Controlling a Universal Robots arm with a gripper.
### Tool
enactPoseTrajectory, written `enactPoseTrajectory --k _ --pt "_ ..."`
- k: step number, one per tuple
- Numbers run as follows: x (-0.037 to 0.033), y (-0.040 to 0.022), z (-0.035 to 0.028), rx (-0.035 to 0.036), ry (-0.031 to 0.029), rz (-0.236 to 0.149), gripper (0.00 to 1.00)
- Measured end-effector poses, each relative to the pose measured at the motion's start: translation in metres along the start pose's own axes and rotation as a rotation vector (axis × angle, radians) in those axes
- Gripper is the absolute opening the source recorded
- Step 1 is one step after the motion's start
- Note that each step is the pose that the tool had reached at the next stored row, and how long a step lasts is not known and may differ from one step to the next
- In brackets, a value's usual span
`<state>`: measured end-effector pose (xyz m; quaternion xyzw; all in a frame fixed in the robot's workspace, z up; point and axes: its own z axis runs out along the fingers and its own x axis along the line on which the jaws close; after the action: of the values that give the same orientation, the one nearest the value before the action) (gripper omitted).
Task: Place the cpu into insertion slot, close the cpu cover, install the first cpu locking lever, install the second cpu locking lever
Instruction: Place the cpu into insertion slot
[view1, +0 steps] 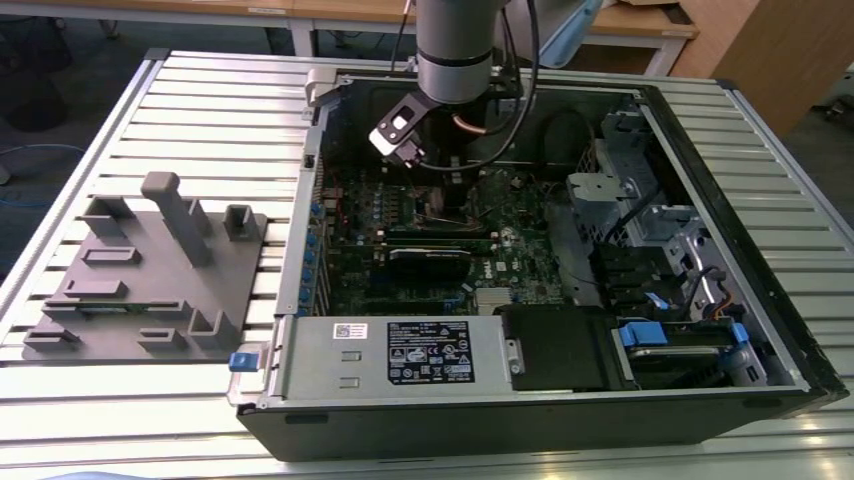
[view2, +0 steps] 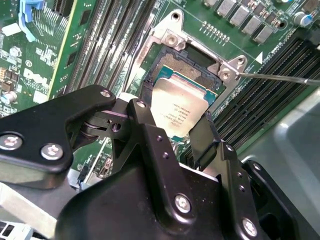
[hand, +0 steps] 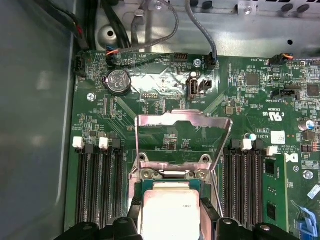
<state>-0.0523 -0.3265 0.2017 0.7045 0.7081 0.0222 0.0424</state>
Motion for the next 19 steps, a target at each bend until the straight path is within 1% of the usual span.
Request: enactPoseTrajectory --k 2,5,7,12,14,19 --pt "0.0000 -0.0014 0.0007 0.0000 0.0000 0.000 0.54" --pt "0.0001 -0.0020 0.0028 0.0000 0.0001 0.000 0.54" --pt "0.0000 -0.0022 0.0030 0.0002 -0.0002 0.000 0.54" --pt "0.0002 -0.0062 0.0038 0.0000 0.0001 0.000 0.54" --pt "0.0002 -0.0064 0.0053 0.0000 0.0001 0.000 0.54" --pt "-0.0001 -0.0067 0.0057 0.0000 0.0001 0.000 0.54"
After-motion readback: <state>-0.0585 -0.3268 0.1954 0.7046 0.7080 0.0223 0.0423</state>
